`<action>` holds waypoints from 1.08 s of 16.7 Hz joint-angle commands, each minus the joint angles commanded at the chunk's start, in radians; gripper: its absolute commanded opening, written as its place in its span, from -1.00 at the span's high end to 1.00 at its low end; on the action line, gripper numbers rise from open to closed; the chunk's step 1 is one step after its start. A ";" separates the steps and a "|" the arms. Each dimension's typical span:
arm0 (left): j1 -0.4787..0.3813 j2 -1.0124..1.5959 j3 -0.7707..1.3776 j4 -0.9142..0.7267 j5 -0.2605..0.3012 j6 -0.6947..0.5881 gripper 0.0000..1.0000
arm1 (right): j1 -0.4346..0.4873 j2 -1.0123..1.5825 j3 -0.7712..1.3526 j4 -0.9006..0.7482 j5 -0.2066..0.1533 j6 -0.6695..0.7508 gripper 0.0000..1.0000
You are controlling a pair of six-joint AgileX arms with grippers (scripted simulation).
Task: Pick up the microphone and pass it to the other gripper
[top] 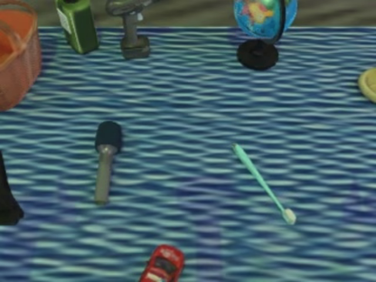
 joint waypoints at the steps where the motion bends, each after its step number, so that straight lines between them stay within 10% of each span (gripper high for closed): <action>1: 0.000 0.000 0.000 0.000 0.000 0.000 -1.00 | 0.000 0.000 0.000 0.000 0.000 0.000 -1.00; 8: -0.064 0.220 0.187 -0.135 -0.010 -0.057 -1.00 | 0.000 0.000 0.000 0.000 0.000 0.000 -1.00; 18: -0.275 1.189 0.797 -0.625 -0.052 -0.248 -1.00 | 0.000 0.000 0.000 0.000 0.000 0.000 -1.00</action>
